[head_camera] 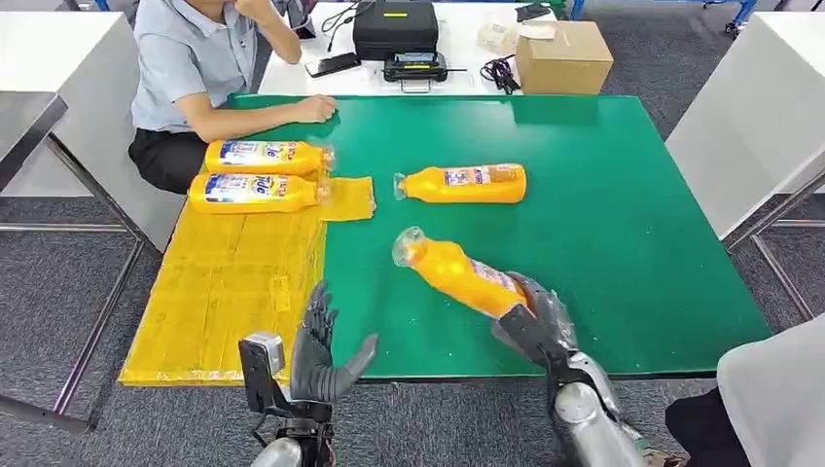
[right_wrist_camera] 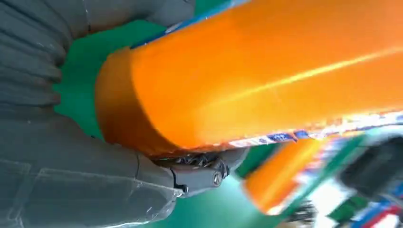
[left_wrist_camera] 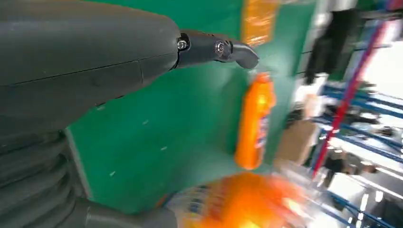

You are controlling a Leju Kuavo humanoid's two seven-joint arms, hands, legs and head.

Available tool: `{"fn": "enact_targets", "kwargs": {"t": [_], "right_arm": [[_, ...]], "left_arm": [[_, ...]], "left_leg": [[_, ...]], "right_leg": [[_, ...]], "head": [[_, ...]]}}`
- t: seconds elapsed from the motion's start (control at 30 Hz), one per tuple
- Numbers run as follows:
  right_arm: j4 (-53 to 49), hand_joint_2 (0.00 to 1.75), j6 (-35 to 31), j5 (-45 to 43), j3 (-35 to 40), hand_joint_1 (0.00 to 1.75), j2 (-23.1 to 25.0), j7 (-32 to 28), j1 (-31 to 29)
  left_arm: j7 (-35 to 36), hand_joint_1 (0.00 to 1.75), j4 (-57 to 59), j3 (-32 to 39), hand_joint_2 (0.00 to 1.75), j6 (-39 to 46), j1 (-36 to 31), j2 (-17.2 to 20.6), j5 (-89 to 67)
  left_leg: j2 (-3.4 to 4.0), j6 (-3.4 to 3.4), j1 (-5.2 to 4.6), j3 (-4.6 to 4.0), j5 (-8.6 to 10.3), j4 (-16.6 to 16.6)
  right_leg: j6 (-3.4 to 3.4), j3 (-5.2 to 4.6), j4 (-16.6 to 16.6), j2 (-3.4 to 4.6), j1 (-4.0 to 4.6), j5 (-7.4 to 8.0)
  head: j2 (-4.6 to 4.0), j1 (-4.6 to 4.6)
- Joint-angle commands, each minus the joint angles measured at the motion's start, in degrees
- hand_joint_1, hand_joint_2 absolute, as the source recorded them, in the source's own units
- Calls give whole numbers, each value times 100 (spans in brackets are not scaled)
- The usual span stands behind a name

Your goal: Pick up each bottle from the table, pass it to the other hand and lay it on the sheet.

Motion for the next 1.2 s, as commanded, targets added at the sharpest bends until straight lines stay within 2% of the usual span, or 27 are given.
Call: {"fn": "enact_targets", "kwargs": {"t": [0.03,0.27,0.53,0.73,0.87,1.2], "right_arm": [[-469,175,-91,-540,925,175,322,-127,-111],[-355,175,-470,-240,1485,175,300,-48,-324],[-200,175,-441,-240,1642,175,327,-42,-363],[379,175,-571,-61,1869,175,468,113,-625],[719,175,-658,2,1885,175,540,159,-751],[758,175,-723,57,1780,175,559,182,-758]], "left_arm": [[178,0,762,-37,175,-438,-376,79,554],[-34,0,1271,113,175,-337,-740,-89,770],[-70,0,1177,36,175,-439,-802,-92,780],[-369,0,936,-86,175,-405,-888,-104,536],[-422,0,614,-232,175,-445,-808,-40,379],[-269,0,335,-453,175,-956,-669,109,328]], "left_leg": [[8,-14,9,11,-9,-3],[7,-14,7,-12,-6,1],[-4,-8,2,-22,-4,-1],[0,-8,4,-29,-4,-1],[1,-14,9,-20,-9,1],[-9,-8,2,-33,-4,-4]], "right_leg": [[-16,9,-4,5,10,-6],[-17,-7,0,8,7,-3],[-10,-17,-2,0,3,-2],[-10,-24,-2,3,4,-1],[-17,-15,-2,3,9,-5],[-10,-25,-4,-4,3,-3]], "head": [[0,0],[0,2],[0,2],[0,0],[0,2],[0,2]]}}
